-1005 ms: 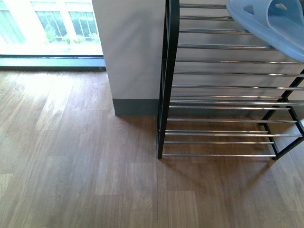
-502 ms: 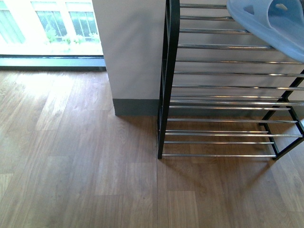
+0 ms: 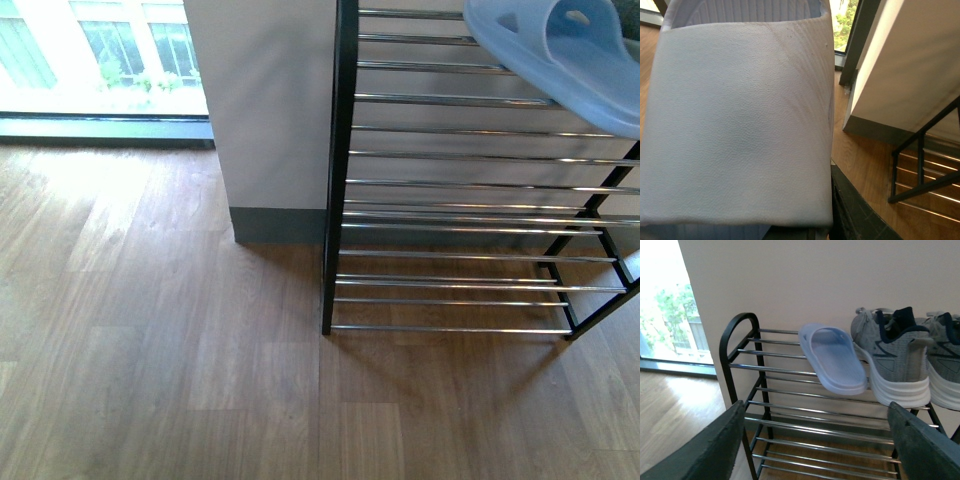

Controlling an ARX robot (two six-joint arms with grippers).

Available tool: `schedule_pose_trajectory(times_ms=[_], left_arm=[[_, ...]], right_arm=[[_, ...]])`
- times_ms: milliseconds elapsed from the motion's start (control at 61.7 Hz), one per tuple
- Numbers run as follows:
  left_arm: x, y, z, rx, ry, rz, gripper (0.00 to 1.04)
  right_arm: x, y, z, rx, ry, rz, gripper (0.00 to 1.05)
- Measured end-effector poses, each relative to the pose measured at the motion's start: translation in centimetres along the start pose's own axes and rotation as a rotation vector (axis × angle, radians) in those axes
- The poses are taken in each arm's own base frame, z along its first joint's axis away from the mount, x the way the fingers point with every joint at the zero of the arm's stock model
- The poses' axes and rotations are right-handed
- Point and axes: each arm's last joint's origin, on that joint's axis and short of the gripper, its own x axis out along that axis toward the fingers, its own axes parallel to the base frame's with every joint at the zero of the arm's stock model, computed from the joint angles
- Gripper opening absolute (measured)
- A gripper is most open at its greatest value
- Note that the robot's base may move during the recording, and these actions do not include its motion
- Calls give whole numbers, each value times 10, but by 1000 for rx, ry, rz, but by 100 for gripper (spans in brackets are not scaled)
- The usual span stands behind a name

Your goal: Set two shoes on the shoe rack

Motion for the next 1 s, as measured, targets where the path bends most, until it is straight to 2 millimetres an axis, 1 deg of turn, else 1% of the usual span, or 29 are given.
schedule_pose_trajectory(times_ms=[65, 130, 535, 1005], left_arm=[[0, 0, 0, 0, 1, -3, 2], [0, 0, 0, 0, 1, -2, 2], [-1, -2, -1, 5, 6, -25, 2], [0, -1, 0, 2, 2, -11, 2]], right_arm=[[0, 0, 0, 0, 0, 0, 97], [0, 0, 0, 0, 0, 0, 95], [0, 0, 0, 0, 3, -10, 96], [0, 0, 0, 0, 3, -5, 96]])
